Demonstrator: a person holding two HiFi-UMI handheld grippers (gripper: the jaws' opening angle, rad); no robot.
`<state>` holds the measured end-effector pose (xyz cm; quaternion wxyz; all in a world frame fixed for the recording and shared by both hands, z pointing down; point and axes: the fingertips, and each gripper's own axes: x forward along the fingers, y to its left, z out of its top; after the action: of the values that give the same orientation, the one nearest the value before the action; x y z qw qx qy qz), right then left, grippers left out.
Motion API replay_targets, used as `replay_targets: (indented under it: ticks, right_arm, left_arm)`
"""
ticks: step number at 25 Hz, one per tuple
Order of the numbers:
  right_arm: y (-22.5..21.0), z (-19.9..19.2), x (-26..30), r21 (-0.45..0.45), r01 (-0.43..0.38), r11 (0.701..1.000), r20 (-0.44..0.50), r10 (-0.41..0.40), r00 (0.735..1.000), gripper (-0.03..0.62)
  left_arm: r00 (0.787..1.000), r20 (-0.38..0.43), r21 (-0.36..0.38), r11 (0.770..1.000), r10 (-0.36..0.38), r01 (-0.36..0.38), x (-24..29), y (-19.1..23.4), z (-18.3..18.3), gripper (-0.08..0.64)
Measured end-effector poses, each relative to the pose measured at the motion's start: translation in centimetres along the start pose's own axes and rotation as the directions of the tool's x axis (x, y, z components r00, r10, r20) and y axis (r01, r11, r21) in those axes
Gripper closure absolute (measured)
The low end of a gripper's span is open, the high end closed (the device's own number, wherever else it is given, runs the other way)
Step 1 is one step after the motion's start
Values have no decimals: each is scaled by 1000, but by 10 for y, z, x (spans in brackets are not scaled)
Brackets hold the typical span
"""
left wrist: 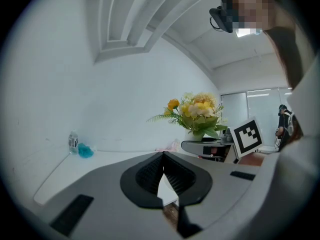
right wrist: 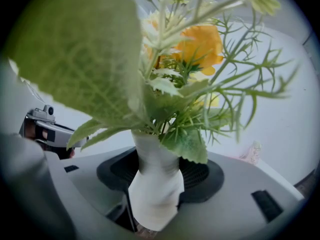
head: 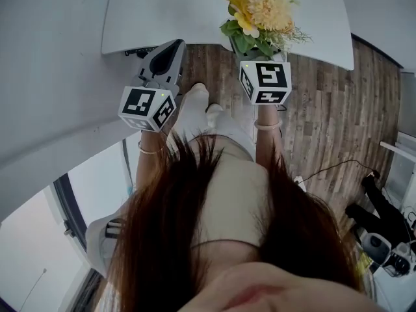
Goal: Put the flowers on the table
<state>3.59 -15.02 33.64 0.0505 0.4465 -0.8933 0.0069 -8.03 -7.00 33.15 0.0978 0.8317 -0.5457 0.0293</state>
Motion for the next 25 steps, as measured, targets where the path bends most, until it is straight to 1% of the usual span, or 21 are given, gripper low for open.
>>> replay_targets:
  ticks: [5, 13, 19, 25]
  right_arm:
    - [-1, -1, 11, -8, -1, 1000, -5, 1, 1000, 334]
    - [-8, -8, 59, -17, 1, 1000, -31, -1, 1000, 334]
    - [-7, -15, 81, -14, 0, 1000, -48, 0, 999, 334]
    - [-7, -24, 105, -12, 0, 1000, -59, -1, 998, 334]
  left_arm:
    - [1000, 3, 0, 1000, 1, -1, 5, 8, 3, 557]
    - [1000, -12, -18, 1000, 3, -4, 34, 46, 7, 557]
    - [999, -24, -29, 999, 25, -26, 40, 71, 4, 557]
    - [999, -37, -37, 999, 27, -28, 46, 91, 0, 557]
